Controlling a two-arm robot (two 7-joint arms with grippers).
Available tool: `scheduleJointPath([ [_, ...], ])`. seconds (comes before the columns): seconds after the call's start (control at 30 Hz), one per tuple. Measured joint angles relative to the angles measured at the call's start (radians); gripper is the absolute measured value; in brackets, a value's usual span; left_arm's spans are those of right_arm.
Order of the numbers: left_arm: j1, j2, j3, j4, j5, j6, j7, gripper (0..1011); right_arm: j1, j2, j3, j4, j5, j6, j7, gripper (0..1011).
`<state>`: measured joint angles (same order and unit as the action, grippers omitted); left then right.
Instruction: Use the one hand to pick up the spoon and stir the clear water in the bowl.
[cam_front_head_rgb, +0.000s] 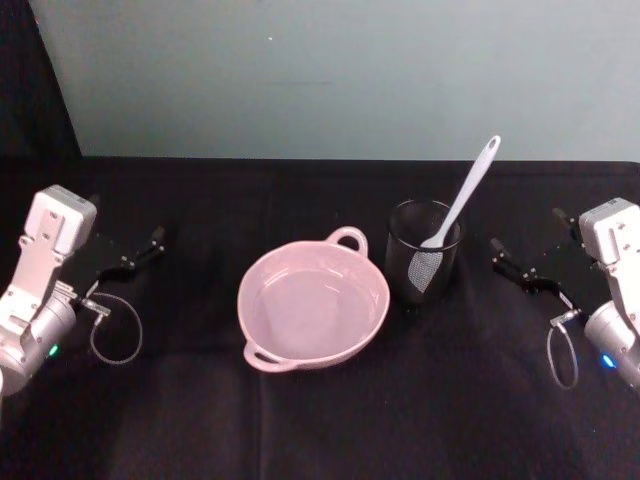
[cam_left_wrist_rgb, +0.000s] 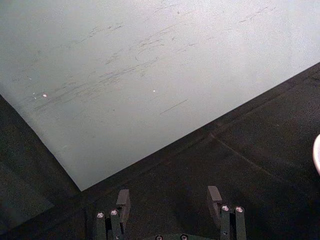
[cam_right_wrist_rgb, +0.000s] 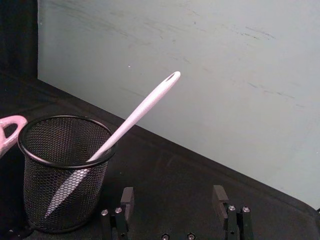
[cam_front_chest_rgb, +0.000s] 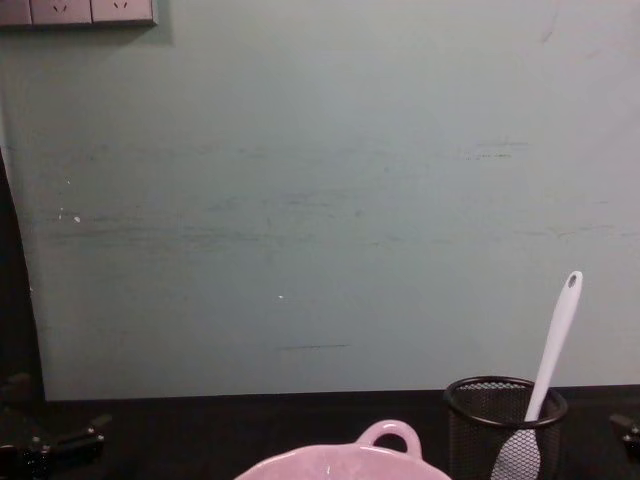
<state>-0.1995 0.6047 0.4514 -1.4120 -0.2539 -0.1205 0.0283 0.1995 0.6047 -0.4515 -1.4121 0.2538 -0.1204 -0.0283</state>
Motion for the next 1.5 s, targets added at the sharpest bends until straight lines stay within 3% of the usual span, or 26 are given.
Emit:
scheduleJointPath([
  [1.43, 0.0, 0.0, 0.0, 0.0, 0.0, 0.0, 0.0, 1011, -0.001, 0.0, 0.001, -0.001, 0.0, 0.0, 0.001, 1003],
  [1.5, 0.0, 0.0, 0.0, 0.0, 0.0, 0.0, 0.0, 1011, -0.02, 0.013, 0.014, -0.031, 0.002, 0.0, 0.015, 1003],
])
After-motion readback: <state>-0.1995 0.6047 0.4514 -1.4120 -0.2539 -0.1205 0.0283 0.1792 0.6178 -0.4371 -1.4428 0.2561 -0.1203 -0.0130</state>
